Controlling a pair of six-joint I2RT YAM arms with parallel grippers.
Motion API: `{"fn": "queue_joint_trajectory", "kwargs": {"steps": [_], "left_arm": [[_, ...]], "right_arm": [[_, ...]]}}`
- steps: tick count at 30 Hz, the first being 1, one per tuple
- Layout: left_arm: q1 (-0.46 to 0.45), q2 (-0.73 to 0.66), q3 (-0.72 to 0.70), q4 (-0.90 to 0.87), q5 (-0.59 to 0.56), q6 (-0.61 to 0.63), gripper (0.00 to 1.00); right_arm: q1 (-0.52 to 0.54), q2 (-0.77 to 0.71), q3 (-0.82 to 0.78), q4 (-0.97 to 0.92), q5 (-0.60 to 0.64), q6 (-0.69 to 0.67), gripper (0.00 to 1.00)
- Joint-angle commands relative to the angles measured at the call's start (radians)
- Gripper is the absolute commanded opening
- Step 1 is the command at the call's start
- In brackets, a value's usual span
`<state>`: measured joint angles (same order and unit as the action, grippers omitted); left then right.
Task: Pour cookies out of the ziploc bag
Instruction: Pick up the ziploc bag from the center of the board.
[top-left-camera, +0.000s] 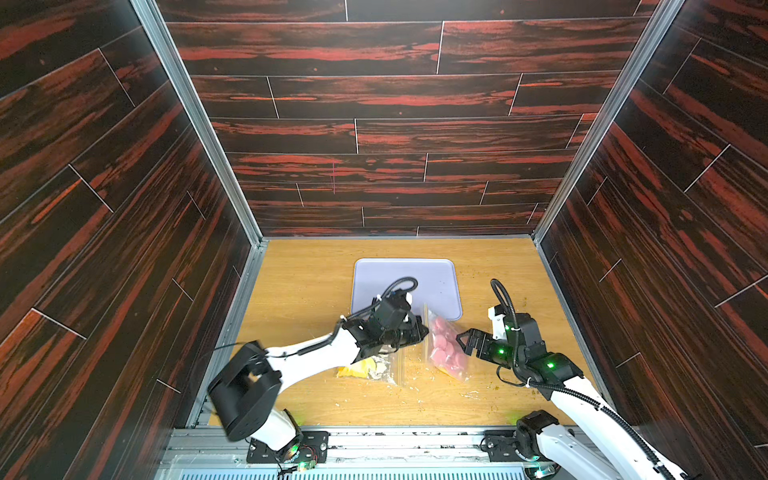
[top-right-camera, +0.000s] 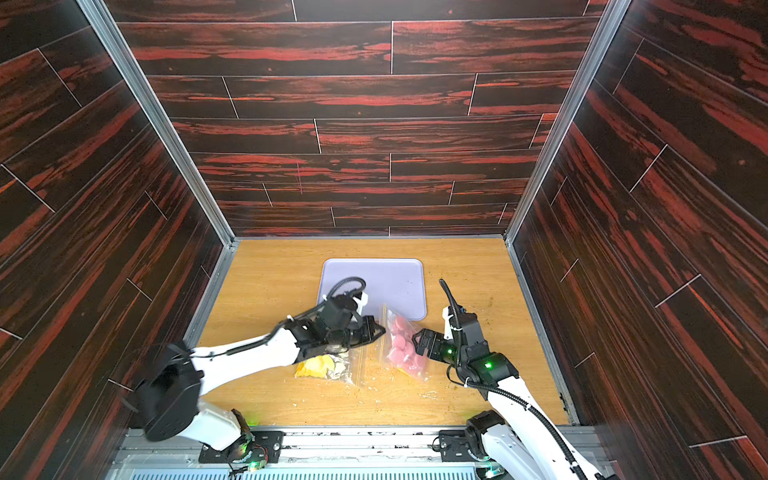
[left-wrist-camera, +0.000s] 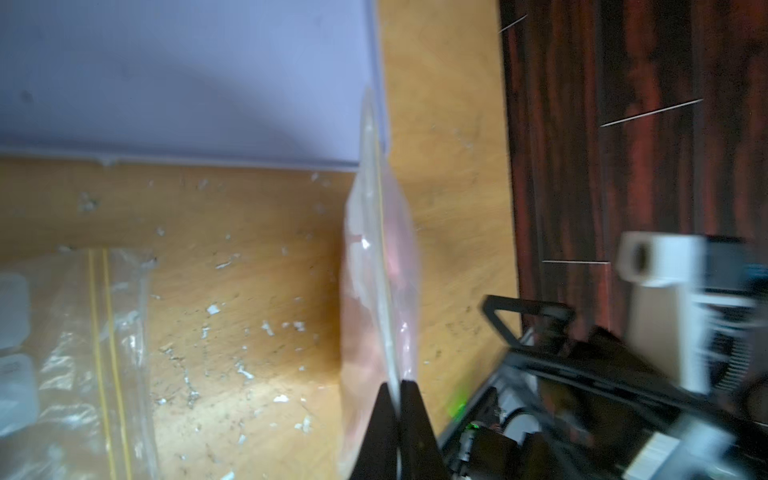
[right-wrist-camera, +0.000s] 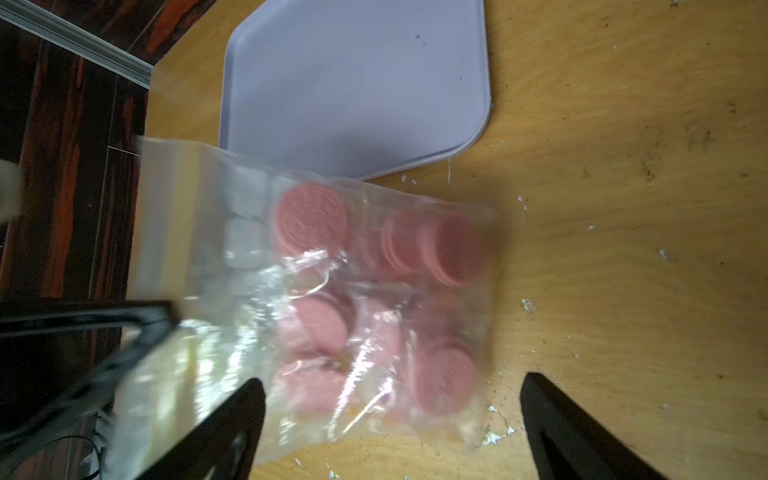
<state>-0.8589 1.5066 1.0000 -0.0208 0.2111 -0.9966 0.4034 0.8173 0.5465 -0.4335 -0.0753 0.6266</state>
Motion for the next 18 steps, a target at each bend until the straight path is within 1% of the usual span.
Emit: {"fn": "queue_joint_trajectory", "kwargs": {"steps": [1,7,15,18], "left_arm": [[-0.002,-0.073,0.074,-0.157,-0.046,0.023,0.00],[-0.001,-0.092,0.147,-0.274,-0.062,0.032,0.00],[-0.002,-0.055,0.141,-0.282,-0.084,0.016,0.00],[-0.001,-0.034,0.141,-0.286,-0.089,0.019,0.00]], "right_arm": [[-0.003,0.033,-0.005,0.016,-0.015,0.019,0.98],[-0.004,0.061,-0.014,0.054,-0.044,0.028,0.97],[-0.003,0.148,-0.037,0.163,-0.170,0.040,0.94],[-0.003,0.173,-0.045,0.187,-0.192,0.045,0.94]]}}
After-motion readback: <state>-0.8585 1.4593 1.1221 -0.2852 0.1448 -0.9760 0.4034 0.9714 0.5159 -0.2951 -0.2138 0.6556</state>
